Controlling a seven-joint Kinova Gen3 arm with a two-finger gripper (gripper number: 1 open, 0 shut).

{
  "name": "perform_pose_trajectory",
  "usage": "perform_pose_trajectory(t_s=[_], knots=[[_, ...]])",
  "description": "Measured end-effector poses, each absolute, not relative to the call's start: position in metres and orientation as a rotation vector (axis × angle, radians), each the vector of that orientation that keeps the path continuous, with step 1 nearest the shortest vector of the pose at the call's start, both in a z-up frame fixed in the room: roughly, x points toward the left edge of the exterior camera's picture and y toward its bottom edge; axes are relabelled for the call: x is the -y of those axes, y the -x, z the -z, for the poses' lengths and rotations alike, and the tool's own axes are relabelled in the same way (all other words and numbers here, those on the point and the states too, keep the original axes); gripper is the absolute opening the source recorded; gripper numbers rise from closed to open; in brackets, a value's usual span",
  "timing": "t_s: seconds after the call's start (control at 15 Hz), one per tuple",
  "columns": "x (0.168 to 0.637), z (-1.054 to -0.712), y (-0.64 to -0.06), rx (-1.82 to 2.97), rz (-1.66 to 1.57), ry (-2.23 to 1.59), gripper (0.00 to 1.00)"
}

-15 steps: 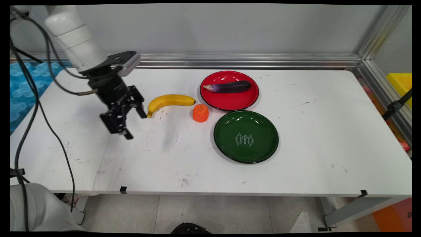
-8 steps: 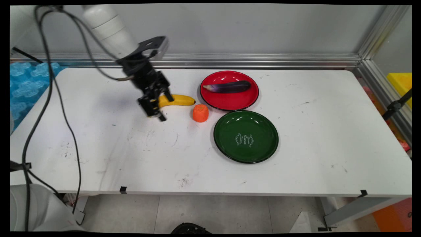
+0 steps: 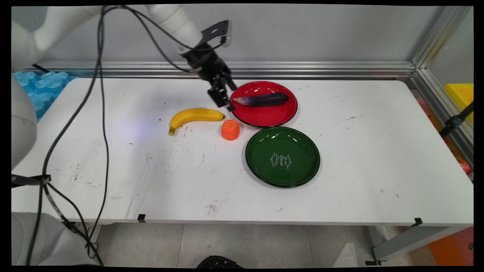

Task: Pick up the eggplant from the red plate

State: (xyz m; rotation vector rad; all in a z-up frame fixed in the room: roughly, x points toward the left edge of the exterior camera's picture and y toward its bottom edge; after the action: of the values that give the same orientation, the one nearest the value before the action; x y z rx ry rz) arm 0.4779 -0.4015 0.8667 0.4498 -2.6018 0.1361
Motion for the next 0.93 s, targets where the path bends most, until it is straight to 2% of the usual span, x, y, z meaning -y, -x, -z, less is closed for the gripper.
perform_pose_trajectory(t_s=[0.4,0.93], knots=[[0.464,-0.838,-0.463,2.550,-0.239,-0.457,1.00],[0.506,-0.795,-0.454,2.524,-0.265,-0.470,1.00]])
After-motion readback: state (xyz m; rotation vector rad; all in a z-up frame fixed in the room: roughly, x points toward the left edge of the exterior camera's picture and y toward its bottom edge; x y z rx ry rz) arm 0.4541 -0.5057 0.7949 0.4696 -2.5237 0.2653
